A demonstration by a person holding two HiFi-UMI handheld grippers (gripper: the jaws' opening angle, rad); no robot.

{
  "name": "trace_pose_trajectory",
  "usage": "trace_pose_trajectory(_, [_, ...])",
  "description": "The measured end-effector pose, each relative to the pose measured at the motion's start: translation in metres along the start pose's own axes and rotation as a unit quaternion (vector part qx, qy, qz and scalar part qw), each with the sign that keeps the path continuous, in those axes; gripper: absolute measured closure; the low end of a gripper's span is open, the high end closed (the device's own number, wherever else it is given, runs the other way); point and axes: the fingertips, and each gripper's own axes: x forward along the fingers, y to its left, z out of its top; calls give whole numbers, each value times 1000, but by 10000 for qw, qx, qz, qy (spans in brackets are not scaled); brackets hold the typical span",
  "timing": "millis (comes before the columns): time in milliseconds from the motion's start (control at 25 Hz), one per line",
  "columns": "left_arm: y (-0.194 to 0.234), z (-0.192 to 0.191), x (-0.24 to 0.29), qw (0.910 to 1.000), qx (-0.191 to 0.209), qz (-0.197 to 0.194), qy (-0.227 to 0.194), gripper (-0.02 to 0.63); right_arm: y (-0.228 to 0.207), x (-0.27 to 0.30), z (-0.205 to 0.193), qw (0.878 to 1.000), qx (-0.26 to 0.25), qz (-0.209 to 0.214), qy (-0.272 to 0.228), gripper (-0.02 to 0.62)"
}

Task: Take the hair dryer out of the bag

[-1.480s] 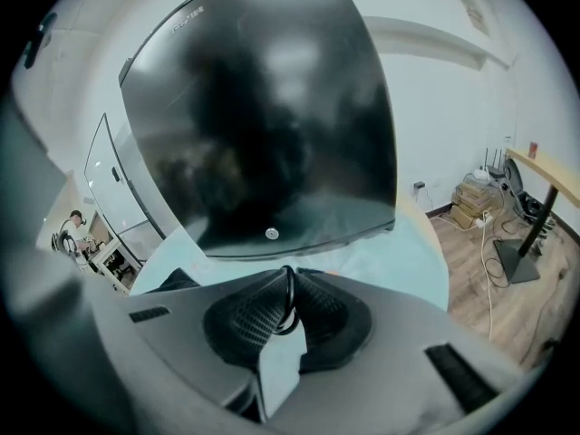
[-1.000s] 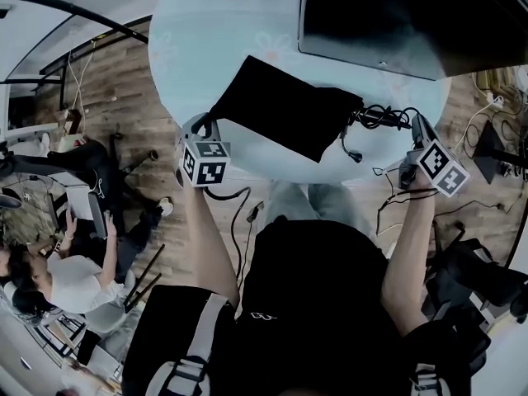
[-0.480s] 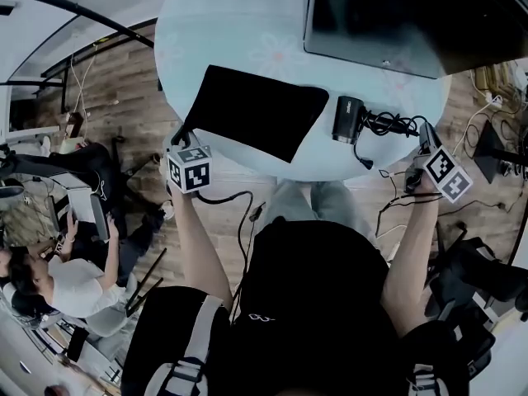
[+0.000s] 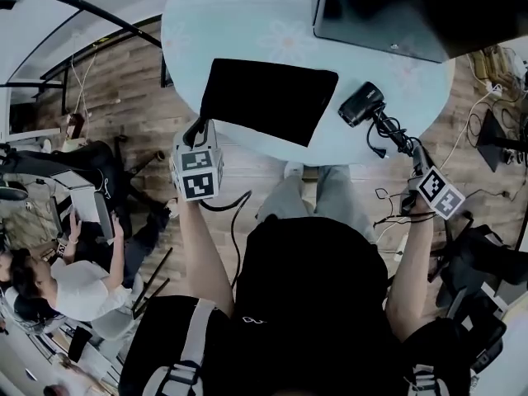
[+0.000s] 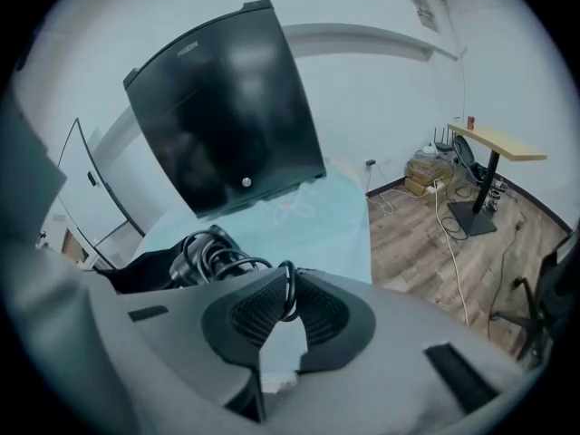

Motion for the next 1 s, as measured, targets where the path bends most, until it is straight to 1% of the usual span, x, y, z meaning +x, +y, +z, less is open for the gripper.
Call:
trace_pose_trajectory(120, [-10,12,-11,9994,195,-153,-234,526,21,-7,-36,9991,-156,167,352,547])
trace_pose_trajectory(280, [-26,24,-21,9978,318,-317,-484,528,49,-15,-72,9969,-18,431,657,548])
trace_pose_trajectory(320, [-31,29,-24,9971,325,-371,-580,529,58,-16,-77,9960,-25,514,729,552])
trace_pose_trajectory(360, [-36,34,-26,9962,312,-422,-698,552,67,-16,-81,9949,-68,615,801,555])
trace_pose_trajectory(480, [-55,48,-31,9928,224,-568,-1027,558,95,-12,-91,9905,-203,950,975,551])
trace_pose_trajectory(520, [-62,52,-32,9919,199,-602,-1101,559,103,-10,-94,9890,-214,1043,1024,549])
trace_pose_trajectory(560, [-70,56,-34,9910,186,-626,-1167,582,109,-7,-96,9875,-223,1132,1073,549])
trace_pose_trajectory(600, [-78,59,-35,9901,185,-653,-1226,591,116,-3,-99,9859,-254,1219,1117,548])
trace_pose_trajectory(640, [-86,61,-37,9893,189,-689,-1272,591,122,1,-101,9845,-314,1287,1152,543])
trace_pose_trajectory(720, [-103,66,-42,9876,194,-780,-1346,591,131,9,-104,9822,-529,1332,1212,540])
trace_pose_trajectory(840, [-126,70,-55,9847,143,-917,-1476,591,135,10,-111,9785,-1014,1306,1235,518])
trace_pose_trajectory(960, [-148,74,-69,9816,40,-980,-1641,591,134,-2,-116,9749,-1410,1334,1091,488])
trace_pose_trajectory(1000, [-155,76,-75,9802,-1,-997,-1709,591,133,-8,-114,9742,-1501,1367,984,488])
